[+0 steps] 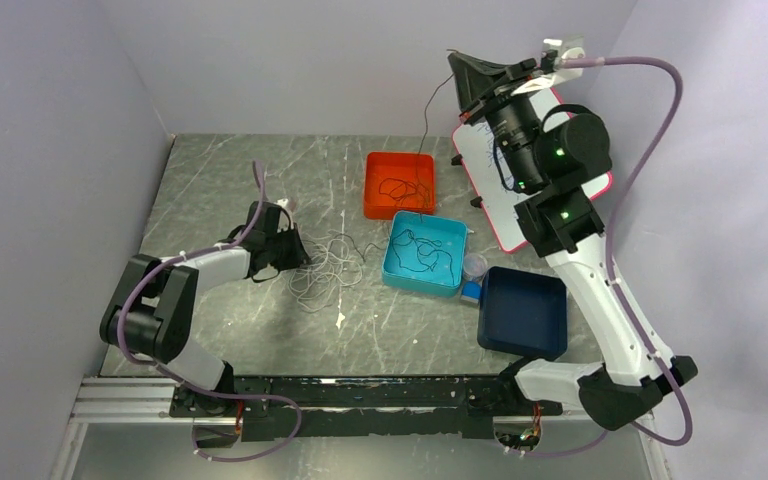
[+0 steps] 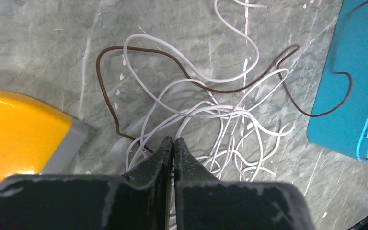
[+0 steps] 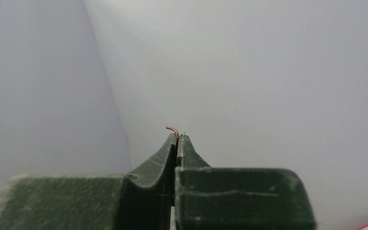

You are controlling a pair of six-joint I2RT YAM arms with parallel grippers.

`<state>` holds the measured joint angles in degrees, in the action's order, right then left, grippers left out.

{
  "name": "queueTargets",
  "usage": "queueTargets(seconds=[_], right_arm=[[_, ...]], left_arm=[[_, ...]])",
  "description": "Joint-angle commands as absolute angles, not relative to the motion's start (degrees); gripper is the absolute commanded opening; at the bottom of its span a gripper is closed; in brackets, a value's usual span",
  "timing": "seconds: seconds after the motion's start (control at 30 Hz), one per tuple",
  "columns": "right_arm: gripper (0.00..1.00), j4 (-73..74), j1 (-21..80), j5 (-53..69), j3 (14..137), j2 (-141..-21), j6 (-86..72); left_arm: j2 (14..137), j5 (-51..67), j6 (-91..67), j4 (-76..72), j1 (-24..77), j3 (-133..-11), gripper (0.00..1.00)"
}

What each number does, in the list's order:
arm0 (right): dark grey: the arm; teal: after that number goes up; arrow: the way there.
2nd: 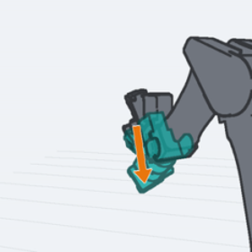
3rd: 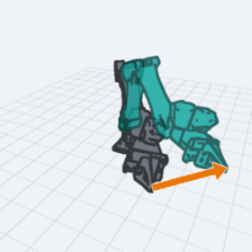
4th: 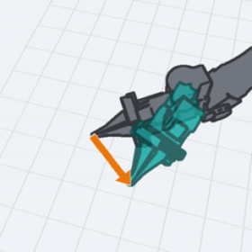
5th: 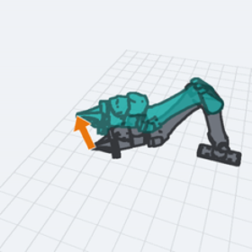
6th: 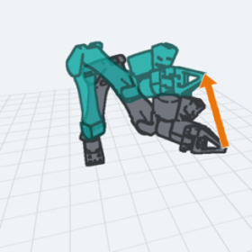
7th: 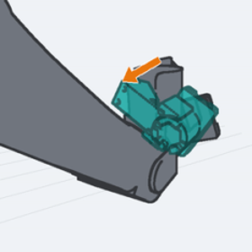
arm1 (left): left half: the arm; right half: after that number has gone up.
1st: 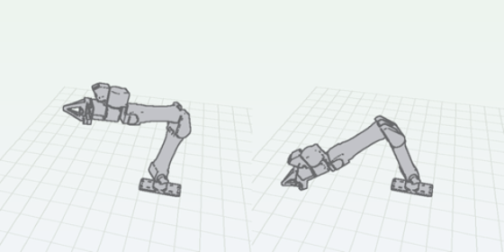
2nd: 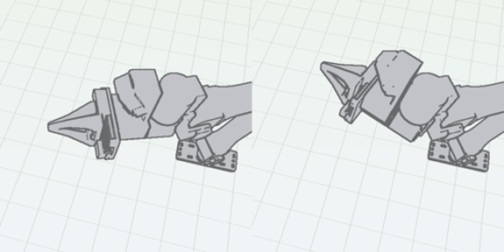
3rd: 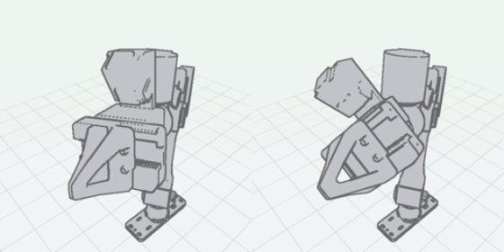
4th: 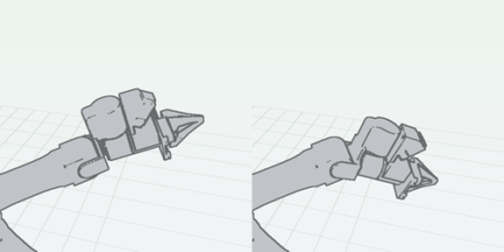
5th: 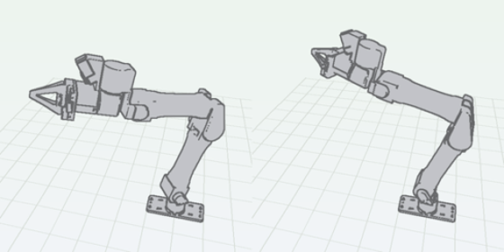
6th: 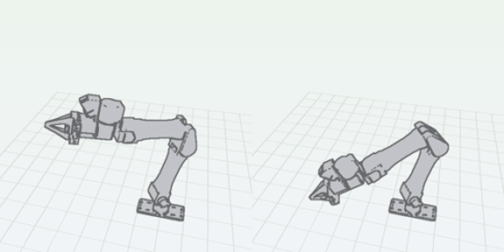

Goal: Untangle the cables

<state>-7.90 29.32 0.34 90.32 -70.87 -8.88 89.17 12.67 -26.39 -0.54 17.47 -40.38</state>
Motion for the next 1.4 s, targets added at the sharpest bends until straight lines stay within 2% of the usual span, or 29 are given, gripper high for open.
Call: queueTargets(seconds=[0.0, 0.23, 0.63, 0.67, 0.8, 0.9, 1.03, 1.13, 1.2, 1.37], right_arm=[[0.00, -9.2, 29.0, -1.8, 92.6, -68.6, -5.9], [0.00, -8.5, 29.0, -0.2, 92.5, -68.5, -5.6], [0.00, -6.6, 28.9, -1.8, 89.0, -66.9, -4.7], [0.00, -6.3, 29.0, -2.0, 88.5, -66.3, -4.7], [0.00, -4.4, 28.9, -3.0, 87.0, -64.9, -4.2], [0.00, -3.4, 28.9, -4.0, 85.8, -63.4, -3.8], [0.00, -2.5, 29.0, -5.5, 84.3, -62.0, -3.3], [0.00, -1.9, 29.0, -6.0, 83.6, -61.7, -3.2], [0.00, -1.7, 29.0, -6.1, 83.0, -61.5, -3.5], [0.00, -0.8, 29.0, -6.9, 82.1, -60.9, -3.7]], left_arm=[[89.6, 11.8, -26.6, -0.9, 17.8, -41.6, 0.07], [85.8, 7.3, -28.6, 0.7, 17.6, -40.5, 0.07], [69.1, -8.5, -34.6, 10.5, 13.8, -38.1, 0.07], [68.0, -8.4, -34.0, 10.5, 13.5, -38.3, 0.09], [66.0, -7.4, -30.7, 12.4, 13.3, -41.5, 0.41], [65.4, -8.0, -28.2, 14.5, 13.3, -45.4, 0.56], [65.9, -2.2, -21.8, 13.3, 13.4, -49.6, 0.65], [70.7, 5.7, -16.9, 13.8, 13.6, -54.2, 0.67], [74.5, 10.2, -15.3, 13.8, 15.1, -56.8, 0.73], [82.9, 14.3, -12.3, 10.6, 23.7, -61.0, 0.74]])
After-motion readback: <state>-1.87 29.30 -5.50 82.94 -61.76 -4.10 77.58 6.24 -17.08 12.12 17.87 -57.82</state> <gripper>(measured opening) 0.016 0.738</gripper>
